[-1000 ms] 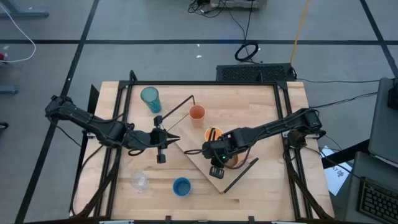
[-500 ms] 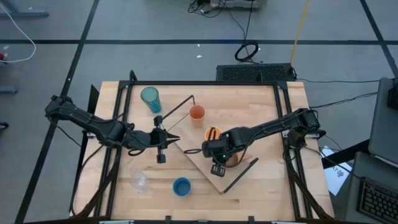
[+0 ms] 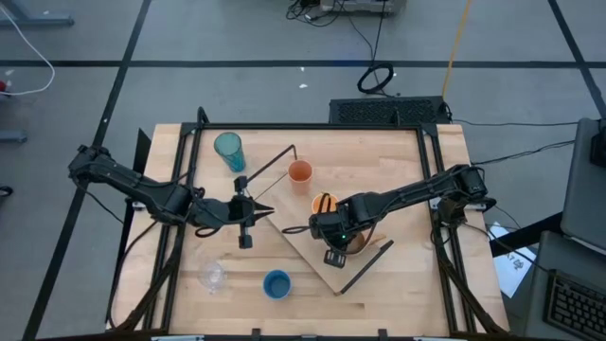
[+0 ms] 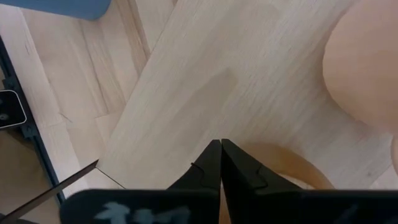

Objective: Stack small to large cups/mugs on shelf
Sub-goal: Put the brown mug on the shelf, then put the blue glass on the shelf

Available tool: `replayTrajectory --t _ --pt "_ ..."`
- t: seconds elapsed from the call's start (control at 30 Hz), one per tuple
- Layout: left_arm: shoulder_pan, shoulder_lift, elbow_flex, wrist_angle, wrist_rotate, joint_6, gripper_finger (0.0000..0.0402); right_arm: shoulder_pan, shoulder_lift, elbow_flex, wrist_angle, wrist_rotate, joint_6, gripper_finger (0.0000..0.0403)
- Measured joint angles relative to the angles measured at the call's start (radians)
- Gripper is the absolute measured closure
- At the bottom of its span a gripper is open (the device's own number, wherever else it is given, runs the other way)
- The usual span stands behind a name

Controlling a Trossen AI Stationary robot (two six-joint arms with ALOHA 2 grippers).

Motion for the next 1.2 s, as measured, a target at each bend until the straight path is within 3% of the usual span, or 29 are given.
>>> replayTrajectory --t 0.73,1.2 --pt "0.0 0.0 0.0 -0.001 0.0 0.0 0.0371 0.01 -0.075 0.0 0.085 0.01 -0.051 0.0403" --pt "-0.023 0.0 0.0 0.001 0.013 -0.004 0.0371 0.116 -0.181 0.0 0.083 0.329 -0.088 0.0403"
